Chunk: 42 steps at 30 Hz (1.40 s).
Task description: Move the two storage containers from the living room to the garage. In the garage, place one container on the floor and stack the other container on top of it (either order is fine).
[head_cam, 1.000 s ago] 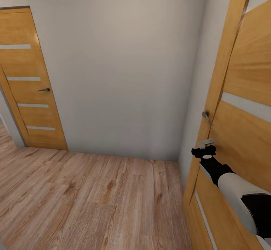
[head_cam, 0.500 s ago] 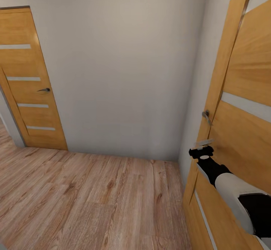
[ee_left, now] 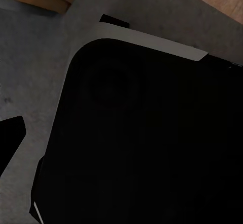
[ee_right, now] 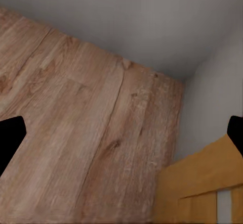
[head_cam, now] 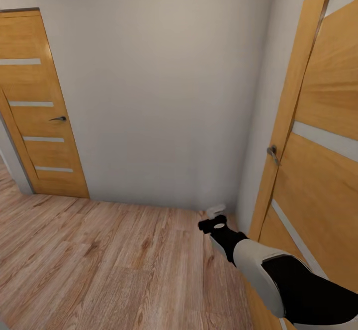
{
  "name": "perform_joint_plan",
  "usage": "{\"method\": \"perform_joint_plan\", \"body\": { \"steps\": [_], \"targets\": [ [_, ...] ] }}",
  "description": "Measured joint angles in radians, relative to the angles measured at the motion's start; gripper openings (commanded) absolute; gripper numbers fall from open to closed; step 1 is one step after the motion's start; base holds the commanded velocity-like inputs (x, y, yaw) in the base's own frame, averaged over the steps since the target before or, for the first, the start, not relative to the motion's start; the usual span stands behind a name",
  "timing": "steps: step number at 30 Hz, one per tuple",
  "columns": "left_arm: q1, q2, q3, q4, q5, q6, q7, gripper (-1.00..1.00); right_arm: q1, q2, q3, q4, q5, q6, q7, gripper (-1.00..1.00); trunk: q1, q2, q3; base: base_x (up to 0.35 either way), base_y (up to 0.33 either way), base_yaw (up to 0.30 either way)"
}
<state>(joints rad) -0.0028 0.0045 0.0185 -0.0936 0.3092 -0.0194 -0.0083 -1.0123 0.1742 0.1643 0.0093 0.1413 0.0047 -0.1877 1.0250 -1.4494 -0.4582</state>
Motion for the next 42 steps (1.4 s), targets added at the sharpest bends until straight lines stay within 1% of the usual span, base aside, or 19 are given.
{"method": "perform_joint_plan", "body": {
  "steps": [1, 2, 3, 5, 7, 9, 11, 12, 15, 16, 17, 18, 19, 22, 24, 28, 31, 35, 42],
  "targets": [
    [0.000, 0.000, 0.000, 0.000, 0.000, 0.000, 0.000, 1.00, 0.001, 0.000, -0.002, 0.005, -0.003, 0.006, 0.022, 1.00, 0.000, 0.000, 0.000, 0.000, 0.000, 0.000],
    [0.000, 0.000, 0.000, 0.000, 0.000, 0.000, 0.000, 1.00, 0.015, 0.000, -0.004, 0.016, -0.008, 0.031, 0.109, 1.00, 0.000, 0.000, 0.000, 0.000, 0.000, 0.000],
    [0.000, 0.000, 0.000, 0.000, 0.000, 0.000, 0.000, 1.00, 0.023, 0.000, -0.004, 0.017, -0.009, 0.046, 0.138, 1.00, 0.000, 0.000, 0.000, 0.000, 0.000, 0.000],
    [0.000, 0.000, 0.000, 0.000, 0.000, 0.000, 0.000, 1.00, 0.073, 0.000, -0.004, 0.021, -0.010, 0.116, 0.224, 1.00, 0.000, 0.000, 0.000, 0.000, 0.000, 0.000],
    [0.000, -0.001, 0.000, 0.000, 0.000, 0.000, 0.000, 1.00, 0.146, -0.004, -0.004, 0.023, -0.010, 0.164, 0.272, 1.00, 0.000, 0.000, 0.000, 0.000, 0.000, 0.000],
    [0.000, -0.001, 0.000, 0.000, 0.000, 0.000, 0.000, 1.00, 0.220, -0.029, -0.003, 0.023, -0.010, 0.183, 0.291, 1.00, 0.000, 0.000, 0.000, 0.000, 0.000, 0.000],
    [0.000, -0.001, 0.000, 0.000, 0.000, 0.000, 0.000, 1.00, 0.293, -0.048, -0.003, 0.023, -0.008, 0.181, 0.298, 1.00, 0.000, 0.000, 0.000, 0.000, 0.000, 0.000],
    [0.000, -0.001, 0.000, 0.000, 0.000, 0.000, 0.000, 1.00, 0.345, -0.066, -0.003, 0.023, -0.008, 0.160, 0.299, 1.00, 0.000, 0.000, 0.000, 0.000, 0.000, 0.000],
    [0.000, 0.000, 0.000, 0.000, 0.000, 0.000, 0.000, 1.00, 0.450, -0.107, -0.003, 0.024, -0.009, 0.098, 0.300, 1.00, 0.000, 0.000, 0.000, 0.000, 0.000, 0.000],
    [0.000, 0.000, 0.001, 0.000, 0.000, 0.000, 0.000, 1.00, 0.504, -0.131, -0.005, 0.023, -0.010, 0.068, 0.300, 1.00, 0.000, 0.000, 0.000, 0.000, 0.000, 0.000],
    [0.000, 0.000, 0.001, 0.000, 0.001, 0.000, 0.000, 1.00, 0.524, -0.140, -0.007, 0.023, -0.010, 0.061, 0.300, 1.00, 0.000, 0.000, 0.000, 0.000, 0.000, 0.000],
    [0.000, 0.000, 0.001, 0.000, 0.001, 0.000, 0.000, 1.00, 0.568, -0.163, -0.014, 0.024, -0.011, 0.047, 0.301, 1.00, 0.000, 0.000, 0.000, 0.000, 0.000, 0.000],
    [0.000, 0.000, 0.001, -0.001, 0.001, 0.000, 0.000, 1.00, 0.596, -0.178, -0.019, 0.025, -0.010, 0.041, 0.301, 1.00, 0.000, 0.000, 0.000, 0.000, 0.000, 0.000],
    [0.000, 0.000, 0.001, -0.001, 0.001, 0.000, 0.000, 1.00, 0.643, -0.206, -0.027, 0.024, -0.010, 0.034, 0.307, 1.00, 0.000, 0.000, 0.000, 0.000, 0.000, 0.000],
    [0.000, 0.000, 0.001, -0.001, 0.001, 0.000, 0.000, 1.00, 0.685, -0.218, -0.030, 0.024, -0.008, 0.027, 0.306, 1.00, 0.000, 0.000, 0.000, 0.000, 0.000, 0.000],
    [0.000, 0.000, 0.001, -0.002, 0.001, 0.000, 0.000, 1.00, 0.734, -0.222, -0.032, 0.023, -0.006, -0.002, 0.303, 1.00, 0.000, 0.000, 0.000, 0.000, 0.000, 0.000],
    [0.000, 0.000, 0.001, -0.002, 0.001, 0.000, 0.000, 1.00, 0.789, -0.224, -0.033, 0.021, -0.005, -0.067, 0.303, 1.00, 0.000, 0.000, 0.000, 0.000, 0.000, 0.000],
    [0.000, 0.000, 0.001, -0.001, 0.001, 0.000, 0.000, 1.00, 0.810, -0.224, -0.033, 0.021, -0.004, -0.089, 0.301, 1.00, 0.000, 0.000, 0.000, 0.000, 0.000, 0.000],
    [0.000, 0.000, 0.001, 0.000, 0.001, 0.000, 0.000, 1.00, 0.814, -0.225, -0.033, 0.021, -0.004, -0.094, 0.301, 1.00, 0.000, 0.000, 0.000, 0.064, 0.000, 0.000]
  ]
}}
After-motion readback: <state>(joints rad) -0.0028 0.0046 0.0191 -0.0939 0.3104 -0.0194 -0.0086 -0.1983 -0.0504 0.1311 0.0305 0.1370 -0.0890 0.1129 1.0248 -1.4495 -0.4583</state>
